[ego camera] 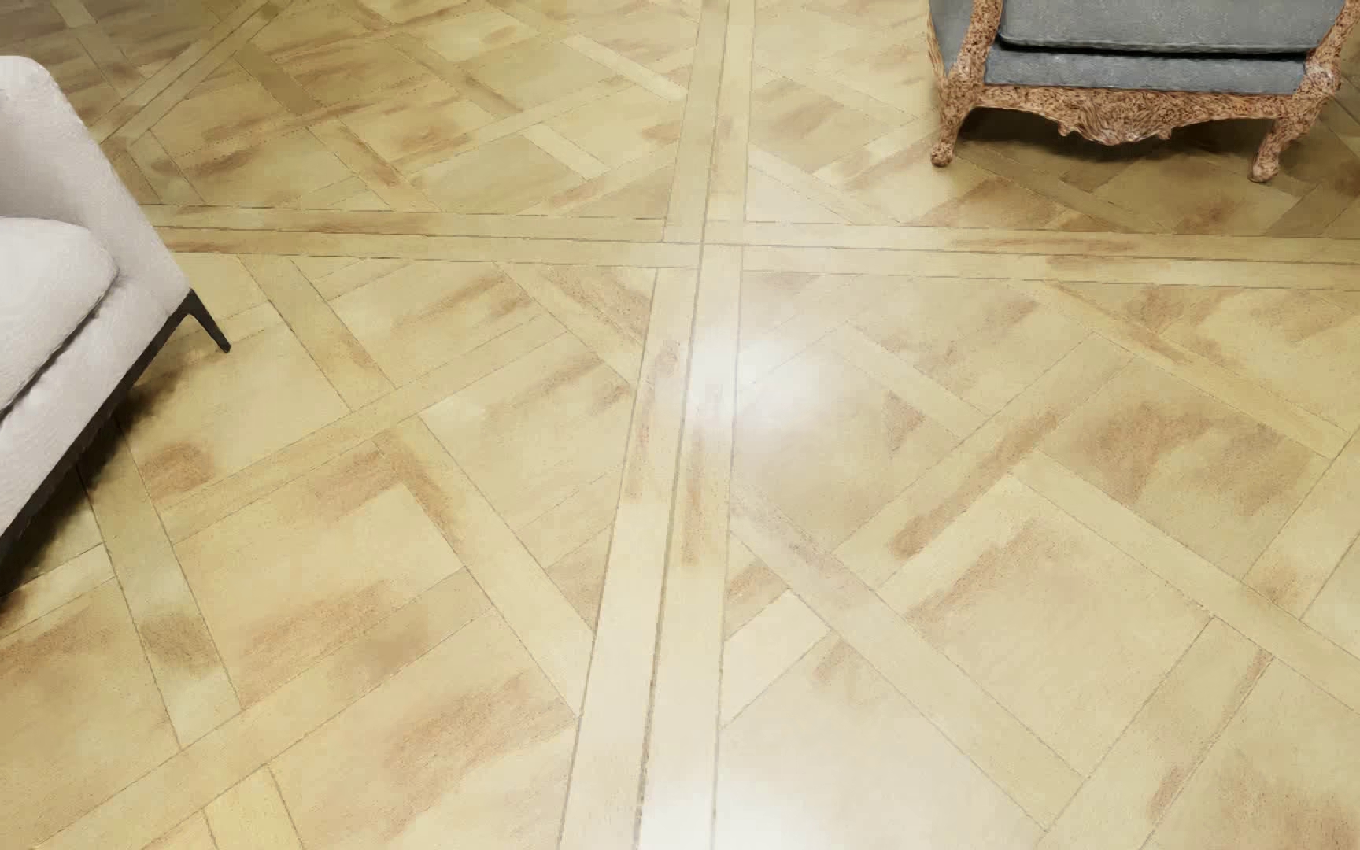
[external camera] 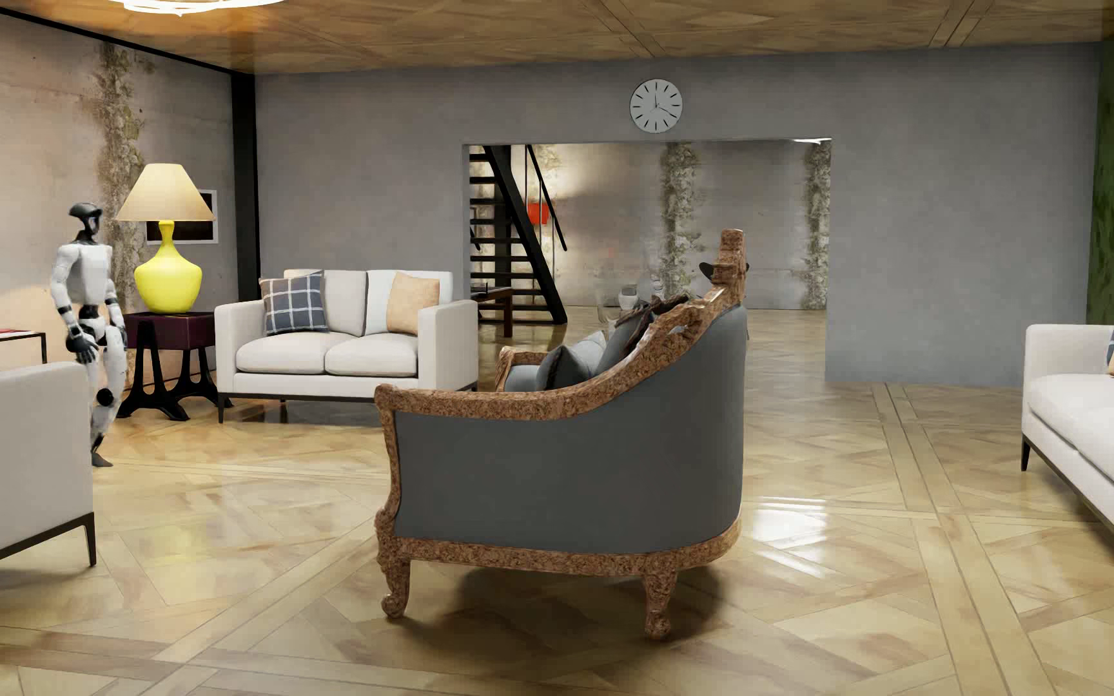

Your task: Approach the black chair

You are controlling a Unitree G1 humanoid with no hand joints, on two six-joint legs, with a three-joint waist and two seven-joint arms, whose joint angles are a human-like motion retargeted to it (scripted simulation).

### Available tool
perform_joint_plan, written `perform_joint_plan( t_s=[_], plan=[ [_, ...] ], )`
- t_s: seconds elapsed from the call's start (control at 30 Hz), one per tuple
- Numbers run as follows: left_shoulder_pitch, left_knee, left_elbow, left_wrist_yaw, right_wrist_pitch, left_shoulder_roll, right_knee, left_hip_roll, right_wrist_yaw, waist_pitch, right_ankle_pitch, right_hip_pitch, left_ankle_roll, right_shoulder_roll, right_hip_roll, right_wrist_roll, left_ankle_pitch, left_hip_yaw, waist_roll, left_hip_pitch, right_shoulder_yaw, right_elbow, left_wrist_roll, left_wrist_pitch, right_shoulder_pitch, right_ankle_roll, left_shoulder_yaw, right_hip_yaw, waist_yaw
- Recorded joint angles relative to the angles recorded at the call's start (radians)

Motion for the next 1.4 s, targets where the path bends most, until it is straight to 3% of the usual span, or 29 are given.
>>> perform_joint_plan(
  t_s=[0.03, 0.07, 0.1, 0.17, 0.23, 0.3, 0.47, 0.53, 0.6, 0.63, 0.7, 0.73, 0.8, 0.83, 0.87, 0.97, 1.0, 1.07, 1.1, 1.17, 1.2, 1.23, 1.27, 1.3, 1.33, 1.4],
  plan=[
    [-0.008, 0.014, 0.002, 0.000, 0.000, -0.003, 0.023, -0.010, 0.000, -0.004, -0.024, -0.027, 0.000, -0.003, -0.004, 0.000, 0.016, 0.000, -0.001, -0.025, -0.067, 0.013, 0.000, 0.000, 0.006, 0.000, -0.005, 0.000, 0.026],
    [0.013, 0.026, -0.008, 0.000, 0.000, 0.001, -0.065, -0.025, 0.000, -0.018, -0.075, 0.012, 0.000, 0.002, -0.006, 0.000, 0.009, 0.000, -0.015, -0.016, -0.096, 0.009, 0.000, 0.000, 0.038, 0.000, -0.002, 0.000, -0.031],
    [0.000, 0.036, -0.017, 0.000, 0.000, 0.005, 0.266, -0.018, 0.000, -0.002, -0.201, -0.041, 0.000, -0.005, 0.002, 0.000, 0.021, 0.000, -0.003, -0.022, -0.074, 0.005, 0.000, 0.000, 0.034, 0.000, -0.005, 0.000, 0.005],
    [0.000, 0.037, -0.061, 0.000, 0.000, 0.013, 0.455, -0.034, 0.000, 0.023, -0.217, -0.156, 0.000, -0.007, -0.013, 0.000, -0.042, 0.000, -0.013, 0.015, -0.075, -0.004, 0.000, 0.000, 0.055, 0.000, 0.017, 0.000, -0.011],
    [-0.038, 0.043, -0.071, 0.000, 0.000, 0.038, 0.688, -0.032, 0.000, 0.076, -0.178, -0.269, 0.000, 0.014, -0.028, 0.000, -0.084, 0.000, -0.025, 0.088, -0.084, 0.021, 0.000, 0.000, 0.067, 0.000, -0.035, 0.000, -0.037],
    [-0.070, 0.014, -0.060, 0.000, 0.000, 0.025, 0.689, -0.005, 0.000, 0.055, -0.168, -0.387, 0.000, 0.008, -0.031, 0.000, -0.142, 0.000, 0.000, 0.117, -0.079, 0.017, 0.000, 0.000, 0.102, 0.000, -0.017, 0.000, -0.137],
    [-0.134, -0.066, -0.117, 0.000, 0.000, 0.034, 0.417, 0.023, 0.000, 0.073, 0.035, -0.583, 0.000, 0.000, -0.054, 0.000, -0.341, 0.000, 0.005, 0.335, -0.089, 0.091, 0.000, 0.000, 0.147, 0.000, 0.031, 0.000, -0.224],
    [-0.152, -0.065, -0.107, 0.000, 0.000, 0.038, 0.392, 0.037, 0.000, 0.081, 0.025, -0.625, 0.000, -0.001, -0.062, 0.000, -0.355, 0.000, 0.005, 0.395, -0.099, 0.108, 0.000, 0.000, 0.152, 0.000, 0.032, 0.000, -0.260],
    [-0.142, -0.041, -0.073, 0.000, 0.000, 0.035, 0.526, 0.071, 0.000, 0.078, 0.031, -0.661, 0.000, -0.013, -0.058, 0.000, -0.290, 0.000, 0.021, 0.435, -0.084, 0.108, 0.000, 0.000, 0.156, 0.000, -0.005, 0.000, -0.309],
    [-0.123, 0.006, -0.034, 0.000, 0.000, 0.017, 0.590, 0.104, 0.000, 0.075, 0.006, -0.668, 0.000, -0.014, -0.039, 0.000, -0.199, 0.000, 0.048, 0.430, -0.058, 0.128, 0.000, 0.000, 0.145, 0.000, -0.005, 0.000, -0.321],
    [-0.040, 0.235, -0.028, 0.000, 0.000, 0.007, 0.656, 0.129, 0.000, 0.060, -0.080, -0.591, 0.000, -0.009, -0.012, 0.000, 0.100, 0.000, 0.046, 0.370, -0.093, 0.126, 0.000, 0.000, 0.138, 0.000, 0.001, 0.000, -0.300],
    [-0.028, 0.416, -0.019, 0.000, 0.000, 0.015, 0.648, 0.133, 0.000, 0.071, -0.115, -0.536, 0.000, -0.003, 0.018, 0.000, 0.226, 0.000, 0.046, 0.292, -0.116, 0.122, 0.000, 0.000, 0.126, 0.000, -0.042, 0.000, -0.244],
    [0.007, 0.808, -0.002, 0.000, 0.000, 0.026, 0.603, 0.129, 0.000, 0.078, -0.178, -0.404, 0.000, 0.003, 0.038, 0.000, 0.222, 0.000, 0.028, 0.059, -0.121, 0.063, 0.000, 0.000, 0.098, 0.000, -0.075, 0.000, -0.176],
    [0.032, 0.878, 0.007, 0.000, 0.000, 0.018, 0.550, 0.101, 0.000, 0.090, -0.180, -0.323, 0.000, 0.007, 0.038, 0.000, 0.219, 0.000, 0.007, -0.044, -0.140, 0.020, 0.000, 0.000, 0.082, 0.000, -0.024, 0.000, -0.095],
    [0.064, 0.851, -0.012, 0.000, 0.000, 0.029, 0.490, 0.088, 0.000, 0.090, -0.186, -0.243, 0.000, 0.001, 0.036, 0.000, 0.223, 0.000, -0.010, -0.146, -0.132, -0.024, 0.000, 0.000, 0.063, 0.000, -0.003, 0.000, -0.030],
    [0.109, 0.346, 0.013, 0.000, 0.000, 0.050, 0.321, 0.057, 0.000, 0.100, -0.223, 0.033, 0.000, -0.020, 0.003, 0.000, 0.440, 0.000, -0.049, -0.302, -0.183, -0.136, 0.000, 0.000, 0.036, 0.000, -0.050, 0.000, 0.123],
    [0.129, 0.168, 0.005, 0.000, 0.000, 0.056, 0.288, 0.060, 0.000, 0.091, -0.263, 0.096, 0.000, -0.031, 0.000, 0.000, 0.375, 0.000, -0.050, -0.337, -0.186, -0.164, 0.000, 0.000, 0.016, 0.000, -0.046, 0.000, 0.158],
    [0.150, -0.021, 0.036, 0.000, 0.000, 0.051, 0.264, 0.058, 0.000, 0.070, -0.343, 0.208, 0.000, -0.048, 0.002, 0.000, -0.079, 0.000, -0.054, -0.374, -0.194, -0.179, 0.000, 0.000, -0.030, 0.000, -0.052, 0.000, 0.179],
    [0.154, -0.009, 0.043, 0.000, 0.000, 0.051, 0.279, 0.069, 0.000, 0.066, -0.358, 0.234, 0.000, -0.041, -0.001, 0.000, -0.130, 0.000, -0.056, -0.397, -0.219, -0.169, 0.000, 0.000, -0.038, 0.000, -0.073, 0.000, 0.210],
    [0.163, 0.092, 0.056, 0.000, 0.000, 0.046, 0.358, 0.039, 0.000, 0.068, -0.251, 0.275, 0.000, -0.020, -0.033, 0.000, 0.287, 0.000, -0.088, -0.460, -0.246, -0.124, 0.000, 0.000, -0.030, 0.000, -0.090, 0.000, 0.240],
    [0.156, 0.179, 0.072, 0.000, 0.000, 0.044, 0.460, 0.012, 0.000, 0.074, -0.100, 0.268, 0.000, 0.002, -0.068, 0.000, 0.399, 0.000, -0.119, -0.461, -0.257, -0.090, 0.000, 0.000, -0.003, 0.000, -0.104, 0.000, 0.248],
    [0.156, 0.217, 0.083, 0.000, 0.000, 0.046, 0.626, -0.019, 0.000, 0.072, 0.103, 0.232, 0.000, 0.017, -0.090, 0.000, 0.397, 0.000, -0.134, -0.409, -0.238, -0.053, 0.000, 0.000, 0.029, 0.000, -0.109, 0.000, 0.224],
    [0.156, 0.242, 0.086, 0.000, 0.000, 0.037, 0.832, -0.050, 0.000, 0.064, 0.230, 0.132, 0.000, 0.024, -0.103, 0.000, 0.380, 0.000, -0.133, -0.364, -0.223, -0.038, 0.000, 0.000, 0.060, 0.000, -0.077, 0.000, 0.193],
    [0.141, 0.232, 0.059, 0.000, 0.000, 0.046, 1.034, -0.074, 0.000, 0.076, 0.154, 0.040, 0.000, 0.022, -0.124, 0.000, 0.329, 0.000, -0.141, -0.283, -0.177, -0.024, 0.000, 0.000, 0.078, 0.000, -0.079, 0.000, 0.158],
    [0.121, 0.201, 0.043, 0.000, 0.000, 0.047, 1.149, -0.072, 0.000, 0.087, -0.013, -0.050, 0.000, 0.022, -0.132, 0.000, 0.254, 0.000, -0.133, -0.183, -0.156, -0.020, 0.000, 0.000, 0.098, 0.000, -0.070, 0.000, 0.106],
    [0.051, 0.124, 0.010, 0.000, 0.000, 0.050, 1.129, -0.041, 0.000, 0.078, -0.175, -0.233, 0.000, 0.012, -0.114, 0.000, 0.113, 0.000, -0.074, -0.015, -0.159, 0.015, 0.000, 0.000, 0.137, 0.000, -0.076, 0.000, -0.023]
  ],
)
